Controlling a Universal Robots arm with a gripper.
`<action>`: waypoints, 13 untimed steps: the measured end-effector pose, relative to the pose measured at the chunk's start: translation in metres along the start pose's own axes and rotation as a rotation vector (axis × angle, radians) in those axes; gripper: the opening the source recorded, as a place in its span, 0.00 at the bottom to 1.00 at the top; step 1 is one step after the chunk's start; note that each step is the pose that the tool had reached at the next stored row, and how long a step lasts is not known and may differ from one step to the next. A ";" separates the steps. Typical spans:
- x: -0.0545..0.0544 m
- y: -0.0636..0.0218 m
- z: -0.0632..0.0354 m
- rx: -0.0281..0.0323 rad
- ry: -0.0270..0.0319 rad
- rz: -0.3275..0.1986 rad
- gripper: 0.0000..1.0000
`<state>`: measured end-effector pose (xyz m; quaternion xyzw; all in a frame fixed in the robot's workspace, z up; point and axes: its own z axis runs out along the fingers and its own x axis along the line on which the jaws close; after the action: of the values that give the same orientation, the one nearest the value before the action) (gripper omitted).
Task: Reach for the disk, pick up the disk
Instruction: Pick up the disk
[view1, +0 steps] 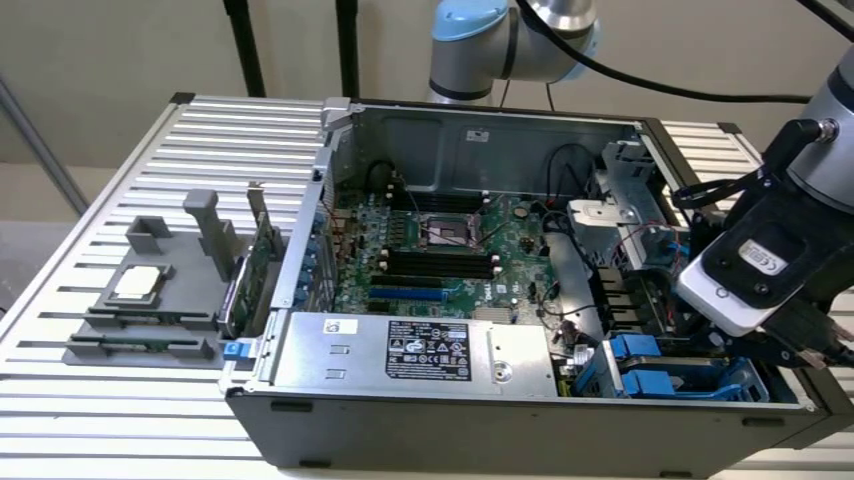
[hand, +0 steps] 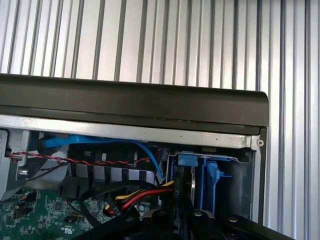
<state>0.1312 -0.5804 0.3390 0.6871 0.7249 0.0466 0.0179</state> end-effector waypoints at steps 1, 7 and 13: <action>0.000 -0.0003 0.0001 -0.0008 0.0000 0.000 0.18; 0.000 -0.0015 0.0004 -0.0032 -0.0004 0.000 0.18; 0.000 -0.0016 0.0010 -0.0033 -0.0004 0.000 0.18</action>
<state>0.1297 -0.5803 0.3378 0.6869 0.7249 0.0477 0.0192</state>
